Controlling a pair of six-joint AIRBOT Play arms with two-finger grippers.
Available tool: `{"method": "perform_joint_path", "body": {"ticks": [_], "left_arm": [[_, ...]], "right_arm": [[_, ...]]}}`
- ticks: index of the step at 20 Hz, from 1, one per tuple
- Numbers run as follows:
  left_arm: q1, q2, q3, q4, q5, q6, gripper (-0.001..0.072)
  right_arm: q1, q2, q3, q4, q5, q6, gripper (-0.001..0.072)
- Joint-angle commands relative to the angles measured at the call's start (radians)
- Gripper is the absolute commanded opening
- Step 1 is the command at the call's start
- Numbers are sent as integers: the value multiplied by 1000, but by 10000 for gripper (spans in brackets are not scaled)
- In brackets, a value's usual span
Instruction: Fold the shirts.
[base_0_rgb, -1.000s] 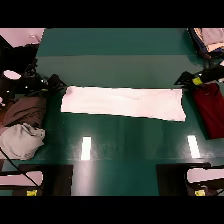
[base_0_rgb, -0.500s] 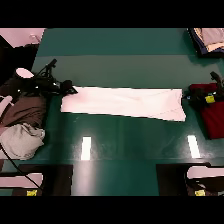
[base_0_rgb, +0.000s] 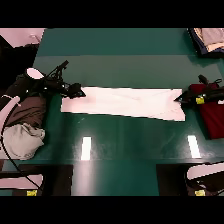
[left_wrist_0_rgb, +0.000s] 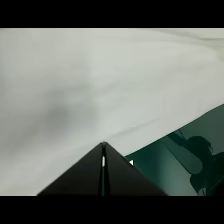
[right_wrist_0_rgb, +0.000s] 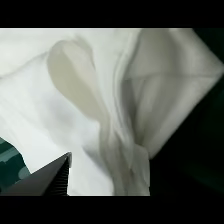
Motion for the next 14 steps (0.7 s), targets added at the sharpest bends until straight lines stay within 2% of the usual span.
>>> {"method": "perform_joint_path", "body": {"ticks": [1,2,3,5,7,12,14], "left_arm": [[-5,0,1,-2,-3,-17,23],[-5,0,1,-3,-4,-24,23],[-5,0,1,-3,-4,-24,23],[-6,0,1,-3,-5,-49,22],[-12,0,2,-5,5,-125,22],[-144,-35,124,24,35,-124,21],[-206,-88,221,29,39,-123,21]], "right_arm": [[22,-11,2,23,2,-21,481],[21,-11,2,25,5,-21,284],[19,-11,2,31,10,-22,148],[13,-11,2,41,36,-46,19],[13,-3,2,78,67,-58,18],[59,146,16,82,87,-16,17],[107,208,92,83,131,57,16]]}}
